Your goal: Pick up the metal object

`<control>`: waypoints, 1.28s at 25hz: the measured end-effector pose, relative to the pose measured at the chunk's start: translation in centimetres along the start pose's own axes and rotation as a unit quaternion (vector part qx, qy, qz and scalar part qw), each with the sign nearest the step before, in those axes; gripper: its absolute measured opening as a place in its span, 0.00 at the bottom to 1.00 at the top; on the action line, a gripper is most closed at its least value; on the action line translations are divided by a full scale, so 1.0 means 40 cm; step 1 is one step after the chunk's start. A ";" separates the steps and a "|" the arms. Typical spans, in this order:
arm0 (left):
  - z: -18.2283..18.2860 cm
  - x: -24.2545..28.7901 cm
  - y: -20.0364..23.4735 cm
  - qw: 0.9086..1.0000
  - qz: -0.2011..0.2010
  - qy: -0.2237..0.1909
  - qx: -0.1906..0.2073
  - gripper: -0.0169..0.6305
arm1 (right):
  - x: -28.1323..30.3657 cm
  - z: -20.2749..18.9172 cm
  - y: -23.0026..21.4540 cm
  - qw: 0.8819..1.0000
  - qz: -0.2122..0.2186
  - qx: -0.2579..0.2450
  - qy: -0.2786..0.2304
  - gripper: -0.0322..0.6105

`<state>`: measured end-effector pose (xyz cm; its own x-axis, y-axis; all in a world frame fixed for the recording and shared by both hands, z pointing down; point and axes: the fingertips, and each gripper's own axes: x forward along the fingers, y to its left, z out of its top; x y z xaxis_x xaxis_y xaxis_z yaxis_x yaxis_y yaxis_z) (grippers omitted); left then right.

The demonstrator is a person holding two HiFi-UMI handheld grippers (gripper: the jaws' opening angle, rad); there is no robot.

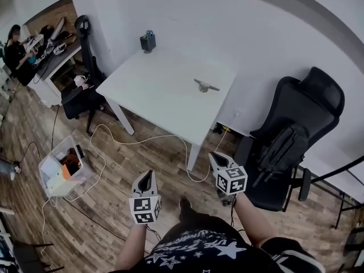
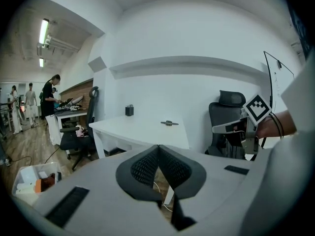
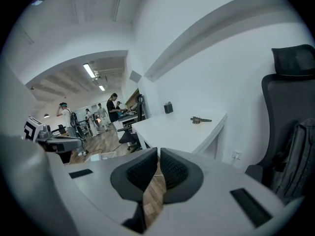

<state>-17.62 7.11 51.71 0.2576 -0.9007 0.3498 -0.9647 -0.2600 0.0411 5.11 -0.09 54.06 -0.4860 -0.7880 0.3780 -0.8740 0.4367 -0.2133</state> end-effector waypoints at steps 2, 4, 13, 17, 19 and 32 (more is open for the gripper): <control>0.028 0.063 0.007 1.000 -0.005 0.002 0.004 0.06 | 0.044 0.026 -0.038 1.000 -0.004 0.008 0.001 0.13; 0.055 0.121 0.009 1.000 -0.011 0.005 0.009 0.06 | 0.084 0.051 -0.075 1.000 -0.008 0.015 0.000 0.13; 0.156 0.322 0.000 0.999 -0.029 0.001 0.035 0.06 | 0.174 0.126 -0.213 0.999 -0.025 0.038 -0.016 0.13; 0.193 0.380 -0.011 0.998 -0.044 -0.005 0.050 0.06 | 0.183 0.134 -0.252 0.998 -0.038 0.044 -0.018 0.13; 0.208 0.406 -0.010 0.997 -0.050 -0.006 0.054 0.06 | 0.188 0.137 -0.267 0.997 -0.047 0.050 -0.019 0.13; 0.286 0.721 -0.004 0.983 -0.157 -0.002 0.092 0.06 | 0.283 0.169 -0.400 0.986 -0.145 0.083 -0.027 0.13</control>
<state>-9.41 -22.82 51.09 0.5424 -0.7666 0.3438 -0.8112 -0.5843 -0.0229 13.60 -18.94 55.65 -0.2107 -0.8929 0.3978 -0.9615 0.1158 -0.2494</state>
